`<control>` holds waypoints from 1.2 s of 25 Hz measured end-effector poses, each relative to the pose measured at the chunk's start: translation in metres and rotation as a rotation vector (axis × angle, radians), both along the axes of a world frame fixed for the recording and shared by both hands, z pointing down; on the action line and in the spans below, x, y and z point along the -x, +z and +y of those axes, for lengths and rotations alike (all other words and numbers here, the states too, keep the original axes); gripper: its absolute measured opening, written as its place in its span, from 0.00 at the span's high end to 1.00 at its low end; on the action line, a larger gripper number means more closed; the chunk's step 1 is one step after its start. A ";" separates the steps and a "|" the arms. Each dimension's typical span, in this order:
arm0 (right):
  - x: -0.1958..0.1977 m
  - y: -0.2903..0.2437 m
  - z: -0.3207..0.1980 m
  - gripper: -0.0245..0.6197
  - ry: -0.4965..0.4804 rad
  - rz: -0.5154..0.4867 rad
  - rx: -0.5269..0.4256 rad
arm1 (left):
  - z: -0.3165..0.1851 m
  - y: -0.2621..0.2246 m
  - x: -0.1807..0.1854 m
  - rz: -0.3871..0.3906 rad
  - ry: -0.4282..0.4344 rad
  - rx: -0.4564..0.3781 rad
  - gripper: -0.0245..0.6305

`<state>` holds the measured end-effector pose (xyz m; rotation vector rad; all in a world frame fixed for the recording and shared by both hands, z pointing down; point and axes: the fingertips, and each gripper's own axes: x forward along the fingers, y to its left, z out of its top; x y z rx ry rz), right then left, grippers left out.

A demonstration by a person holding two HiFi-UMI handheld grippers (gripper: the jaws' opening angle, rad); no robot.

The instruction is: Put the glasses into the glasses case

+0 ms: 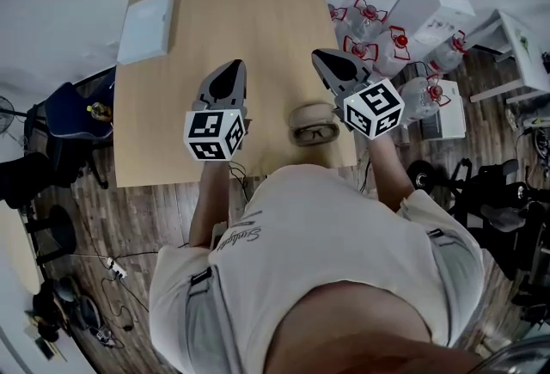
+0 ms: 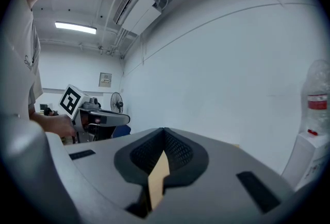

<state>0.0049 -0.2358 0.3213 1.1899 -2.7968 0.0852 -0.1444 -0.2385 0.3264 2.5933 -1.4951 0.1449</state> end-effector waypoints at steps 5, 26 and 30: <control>-0.006 -0.006 -0.004 0.97 0.021 -0.028 -0.007 | -0.007 -0.011 -0.001 0.002 0.008 -0.019 0.94; -0.004 -0.001 -0.016 0.97 0.006 -0.012 -0.012 | -0.012 0.003 0.013 0.008 -0.045 0.003 0.94; -0.003 0.001 -0.017 0.97 0.002 -0.018 -0.007 | -0.012 0.009 0.014 -0.004 -0.047 0.015 0.94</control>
